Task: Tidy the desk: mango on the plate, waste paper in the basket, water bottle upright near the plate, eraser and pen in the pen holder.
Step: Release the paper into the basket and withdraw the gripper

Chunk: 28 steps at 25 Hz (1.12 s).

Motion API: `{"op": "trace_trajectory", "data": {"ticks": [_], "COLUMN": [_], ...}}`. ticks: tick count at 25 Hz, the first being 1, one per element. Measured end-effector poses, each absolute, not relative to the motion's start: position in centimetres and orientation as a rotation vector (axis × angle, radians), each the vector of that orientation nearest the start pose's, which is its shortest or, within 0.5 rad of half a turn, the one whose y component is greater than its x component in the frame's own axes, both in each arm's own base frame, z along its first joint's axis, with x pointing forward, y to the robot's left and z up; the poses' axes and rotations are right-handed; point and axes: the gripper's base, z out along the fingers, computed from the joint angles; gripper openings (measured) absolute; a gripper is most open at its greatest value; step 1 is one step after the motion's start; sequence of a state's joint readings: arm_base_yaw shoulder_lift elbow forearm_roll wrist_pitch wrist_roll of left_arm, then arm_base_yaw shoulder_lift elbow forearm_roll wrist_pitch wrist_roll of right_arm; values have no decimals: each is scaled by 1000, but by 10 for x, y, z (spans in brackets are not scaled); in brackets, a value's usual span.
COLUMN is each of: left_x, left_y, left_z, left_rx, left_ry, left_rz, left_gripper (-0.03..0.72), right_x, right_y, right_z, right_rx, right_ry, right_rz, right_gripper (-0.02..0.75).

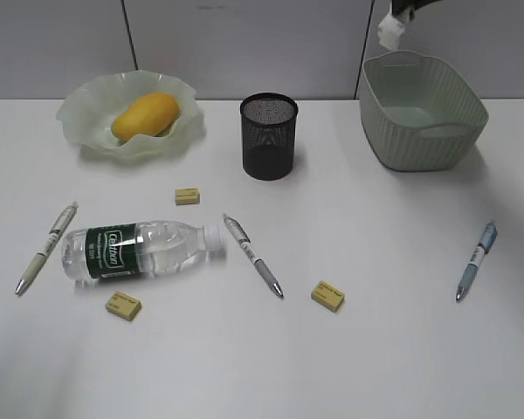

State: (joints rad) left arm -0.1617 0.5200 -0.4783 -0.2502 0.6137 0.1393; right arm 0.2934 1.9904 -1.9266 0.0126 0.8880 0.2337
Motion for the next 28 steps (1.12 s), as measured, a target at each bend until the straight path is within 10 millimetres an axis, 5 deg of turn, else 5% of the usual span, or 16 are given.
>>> {"op": "trace_trajectory", "data": {"ticks": [4, 8, 14, 22, 25, 28], "left_x": [97, 97, 97, 97, 97, 97], "left_y": [-29, -29, -29, -29, -29, -29], "left_z": [283, 283, 283, 283, 283, 283], "left_rx": [186, 186, 186, 186, 185, 185], "left_ry": [2122, 2122, 2121, 2121, 2121, 2121], "left_rz": [-287, -287, -287, -287, -287, -287], "left_gripper": [491, 491, 491, 491, 491, 491], "right_x": [446, 459, 486, 508, 511, 513], "right_y": [124, 106, 80, 78, 79, 79], "right_z": [334, 323, 277, 212, 193, 183], "right_rx": [-98, -66, -8, 3, 4, 3], "right_ry": [2370, 2366, 2409, 2481, 2518, 2532], "right_rz": [138, 86, 37, 36, 32, 31], "right_gripper": [45, 45, 45, 60, 196, 495]}}
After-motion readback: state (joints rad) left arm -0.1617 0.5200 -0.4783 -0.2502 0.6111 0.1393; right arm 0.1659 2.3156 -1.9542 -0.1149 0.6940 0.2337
